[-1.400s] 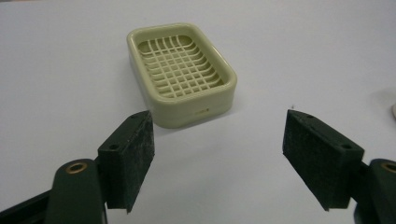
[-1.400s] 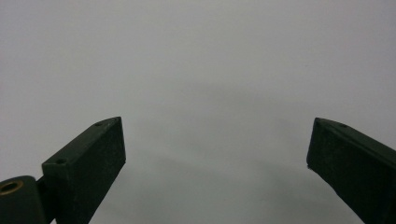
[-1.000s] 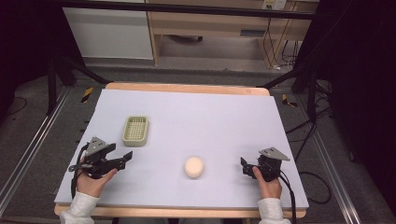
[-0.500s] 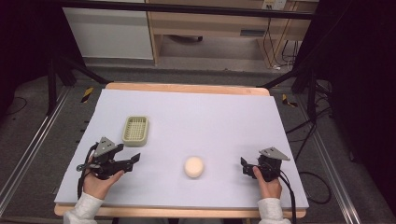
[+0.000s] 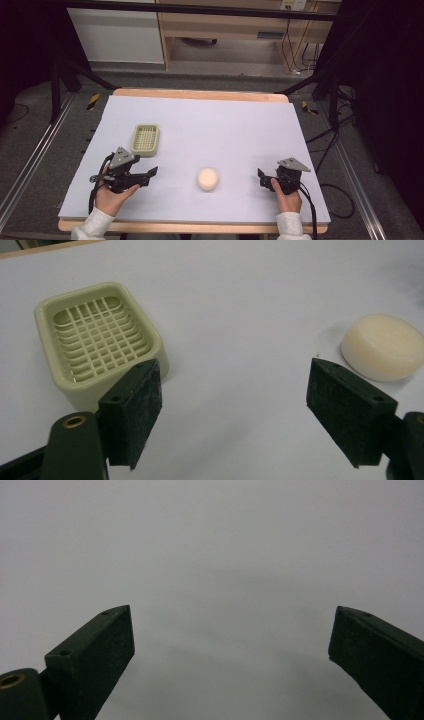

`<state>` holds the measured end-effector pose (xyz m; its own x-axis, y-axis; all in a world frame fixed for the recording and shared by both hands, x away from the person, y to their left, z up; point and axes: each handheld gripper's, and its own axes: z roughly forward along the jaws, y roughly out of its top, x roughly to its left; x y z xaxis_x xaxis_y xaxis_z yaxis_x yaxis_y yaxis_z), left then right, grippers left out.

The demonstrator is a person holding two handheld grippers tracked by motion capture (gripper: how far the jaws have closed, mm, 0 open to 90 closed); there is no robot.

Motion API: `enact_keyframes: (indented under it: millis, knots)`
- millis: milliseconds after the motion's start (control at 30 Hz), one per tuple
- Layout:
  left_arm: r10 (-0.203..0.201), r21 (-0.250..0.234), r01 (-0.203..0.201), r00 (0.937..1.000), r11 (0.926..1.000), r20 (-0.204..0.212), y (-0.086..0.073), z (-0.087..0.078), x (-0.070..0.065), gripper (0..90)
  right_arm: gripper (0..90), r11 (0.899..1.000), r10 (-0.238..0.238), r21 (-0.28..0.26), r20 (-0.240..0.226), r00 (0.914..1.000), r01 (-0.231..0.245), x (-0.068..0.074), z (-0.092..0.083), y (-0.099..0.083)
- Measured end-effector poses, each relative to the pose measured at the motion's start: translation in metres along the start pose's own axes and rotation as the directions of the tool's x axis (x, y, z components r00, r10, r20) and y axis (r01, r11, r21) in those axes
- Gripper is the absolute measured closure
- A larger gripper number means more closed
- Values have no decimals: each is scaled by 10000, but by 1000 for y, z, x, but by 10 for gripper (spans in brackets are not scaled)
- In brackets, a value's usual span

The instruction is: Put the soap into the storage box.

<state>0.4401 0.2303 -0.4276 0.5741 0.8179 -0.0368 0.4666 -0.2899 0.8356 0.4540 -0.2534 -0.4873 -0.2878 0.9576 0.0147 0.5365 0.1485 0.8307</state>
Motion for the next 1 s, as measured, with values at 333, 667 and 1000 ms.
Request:
enact_keyframes:
  millis: [333, 667, 1000]
  knots:
    - [295, 153, -298, 9994, 9994, 163, 3, 10, -10, 216, 49, 10000, 13, 45, 5, 10000, -13, 0, 0, 0]
    - [537, 347, -548, 9981, 9979, 306, 5, 17, -17, 217, 48, 10000, -7, 90, 34, 10000, 7, 0, 1, 0]
    - [674, 452, -695, 9967, 9966, 460, 9, 22, -24, 214, 49, 10000, -5, 97, 45, 10000, 5, 0, 1, 0]
